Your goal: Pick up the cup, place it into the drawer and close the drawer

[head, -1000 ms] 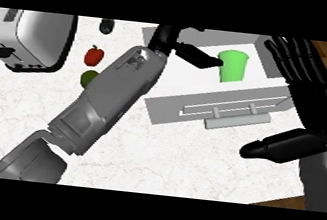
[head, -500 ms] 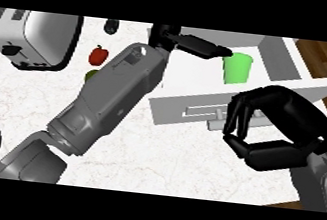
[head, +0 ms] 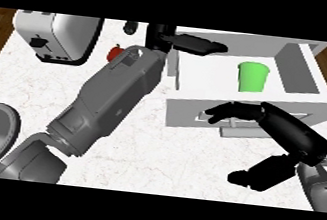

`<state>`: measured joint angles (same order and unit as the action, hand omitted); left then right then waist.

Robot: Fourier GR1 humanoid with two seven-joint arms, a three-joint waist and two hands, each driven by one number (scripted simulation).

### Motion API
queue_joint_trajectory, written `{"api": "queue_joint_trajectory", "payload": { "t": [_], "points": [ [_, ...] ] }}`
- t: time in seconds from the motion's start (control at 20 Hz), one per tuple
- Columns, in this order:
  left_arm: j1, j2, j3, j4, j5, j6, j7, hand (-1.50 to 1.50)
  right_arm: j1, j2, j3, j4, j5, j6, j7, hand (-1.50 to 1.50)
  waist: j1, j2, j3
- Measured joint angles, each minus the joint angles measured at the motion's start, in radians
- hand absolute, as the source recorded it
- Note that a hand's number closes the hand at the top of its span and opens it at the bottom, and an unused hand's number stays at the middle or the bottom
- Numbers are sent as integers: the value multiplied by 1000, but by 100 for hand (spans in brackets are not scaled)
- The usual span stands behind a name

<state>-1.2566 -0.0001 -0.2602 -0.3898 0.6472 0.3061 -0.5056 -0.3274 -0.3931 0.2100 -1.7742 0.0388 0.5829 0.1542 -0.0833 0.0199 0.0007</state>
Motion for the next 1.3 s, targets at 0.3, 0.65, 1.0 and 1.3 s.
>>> {"api": "queue_joint_trajectory", "payload": {
  "t": [0.3, 0.65, 1.0, 1.3],
  "points": [
    [43, 6, 18, -13, 19, -45, -43, -150, 25, 33, 94, 191, 256, -118, -99, -150, 66, -6, 0],
    [156, 30, 27, -82, 22, -98, -75, -150, -83, 77, 146, 582, 430, -216, -254, 150, 130, -10, 1],
    [250, 107, 33, -170, 33, -177, -50, -150, -268, 97, 53, 939, 467, -332, -443, 150, 174, -8, 0],
    [310, 147, 26, -237, 37, -221, -28, -150, -425, 70, -70, 1149, 432, -398, -530, 150, 212, 4, 4]
  ]
}}
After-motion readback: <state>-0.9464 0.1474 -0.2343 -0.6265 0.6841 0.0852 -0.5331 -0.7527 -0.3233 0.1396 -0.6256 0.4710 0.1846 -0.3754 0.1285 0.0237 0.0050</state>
